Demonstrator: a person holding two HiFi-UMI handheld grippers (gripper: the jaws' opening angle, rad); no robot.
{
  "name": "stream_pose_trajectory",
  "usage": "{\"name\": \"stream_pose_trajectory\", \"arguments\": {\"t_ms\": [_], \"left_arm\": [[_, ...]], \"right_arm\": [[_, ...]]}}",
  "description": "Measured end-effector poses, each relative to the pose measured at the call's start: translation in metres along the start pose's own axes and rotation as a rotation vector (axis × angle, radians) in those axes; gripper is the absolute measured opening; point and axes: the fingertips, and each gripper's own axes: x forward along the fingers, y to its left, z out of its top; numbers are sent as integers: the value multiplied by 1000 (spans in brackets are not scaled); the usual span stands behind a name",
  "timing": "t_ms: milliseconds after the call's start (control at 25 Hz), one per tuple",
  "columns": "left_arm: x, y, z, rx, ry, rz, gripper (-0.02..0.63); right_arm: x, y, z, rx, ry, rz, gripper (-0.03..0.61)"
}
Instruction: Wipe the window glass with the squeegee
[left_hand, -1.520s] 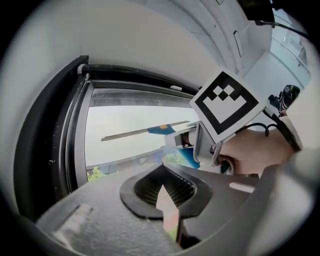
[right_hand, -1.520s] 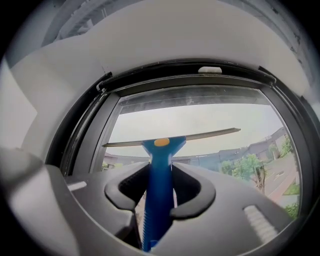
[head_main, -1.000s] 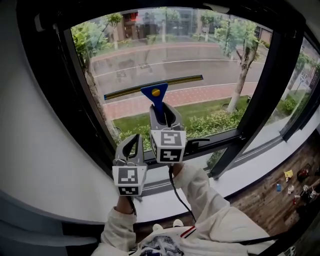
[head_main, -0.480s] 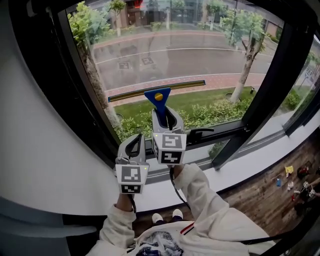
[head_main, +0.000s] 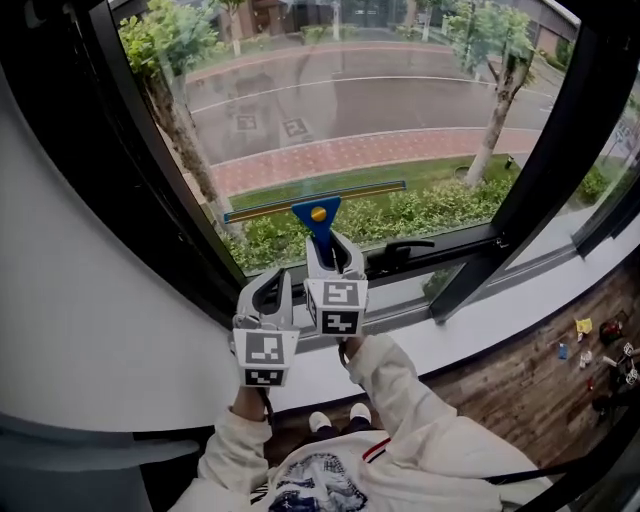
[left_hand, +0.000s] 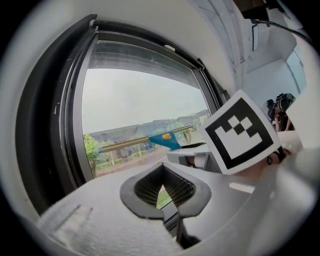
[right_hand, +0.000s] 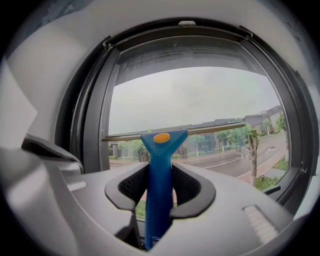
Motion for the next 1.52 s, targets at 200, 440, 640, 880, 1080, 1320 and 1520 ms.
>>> {"name": "stream_pose_trajectory", "arguments": {"t_ms": [200, 440, 640, 880, 1080, 1320, 1520], "left_arm": [[4, -4, -17, -20, 28, -7, 0], [9, -10, -24, -34, 45, -23, 0], [14, -12, -25, -42, 48, -34, 0], [19, -15, -25, -53, 49, -47, 0], [21, -18, -31, -59, 59, -59, 0], [22, -16, -40, -72, 74, -61, 0], [20, -14, -48, -81, 82, -63, 0]], "right_arm": [[1, 3, -41, 11, 75, 17, 143], [1, 6, -74, 39, 143, 23, 143], [1, 10, -98, 59, 203, 39, 141], [-1, 15, -125, 52, 277, 49, 141], [-1, 16, -142, 47, 321, 47, 141], [-1, 18, -158, 69, 359, 47, 141], [-2, 18, -170, 85, 398, 38, 141]]}}
